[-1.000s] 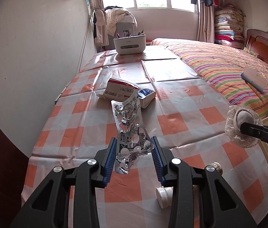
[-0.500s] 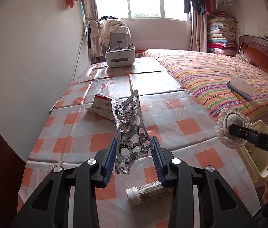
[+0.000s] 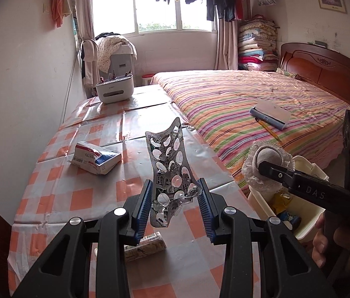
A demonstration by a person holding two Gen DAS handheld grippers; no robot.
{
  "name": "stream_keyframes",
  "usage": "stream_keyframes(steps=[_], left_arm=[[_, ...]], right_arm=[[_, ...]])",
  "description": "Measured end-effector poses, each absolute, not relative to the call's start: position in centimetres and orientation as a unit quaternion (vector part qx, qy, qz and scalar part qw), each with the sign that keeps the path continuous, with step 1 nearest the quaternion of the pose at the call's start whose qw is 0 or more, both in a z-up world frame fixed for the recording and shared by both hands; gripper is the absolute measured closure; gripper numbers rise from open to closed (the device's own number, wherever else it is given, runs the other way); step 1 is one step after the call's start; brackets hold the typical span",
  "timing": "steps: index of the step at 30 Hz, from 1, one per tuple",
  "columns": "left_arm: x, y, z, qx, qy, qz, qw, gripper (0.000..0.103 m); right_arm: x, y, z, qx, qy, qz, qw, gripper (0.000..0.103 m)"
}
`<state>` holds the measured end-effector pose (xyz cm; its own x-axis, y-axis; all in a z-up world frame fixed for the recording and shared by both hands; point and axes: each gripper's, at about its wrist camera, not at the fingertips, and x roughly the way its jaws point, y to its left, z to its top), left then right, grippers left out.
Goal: Collect trash
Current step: 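Carry the blister pack and lace item over to the cream bin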
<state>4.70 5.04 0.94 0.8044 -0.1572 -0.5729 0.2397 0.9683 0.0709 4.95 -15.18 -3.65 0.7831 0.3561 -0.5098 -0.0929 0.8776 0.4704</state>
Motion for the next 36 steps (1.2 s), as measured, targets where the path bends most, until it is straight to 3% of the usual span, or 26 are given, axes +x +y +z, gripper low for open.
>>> stream_keyframes(steps=[17,36], left_arm=[[4.1,-2.0,0.3,0.092,0.305,-0.179,0.931,0.067],[4.6,-6.8,0.6,0.096,0.307,-0.233,0.918,0.067]], right_arm=[[0.8,-22.4,-3.4,0.223,0.241,-0.031,0.944,0.058],[0.5,-25.7,-4.6,0.249,0.255,-0.080,0.931,0.054]])
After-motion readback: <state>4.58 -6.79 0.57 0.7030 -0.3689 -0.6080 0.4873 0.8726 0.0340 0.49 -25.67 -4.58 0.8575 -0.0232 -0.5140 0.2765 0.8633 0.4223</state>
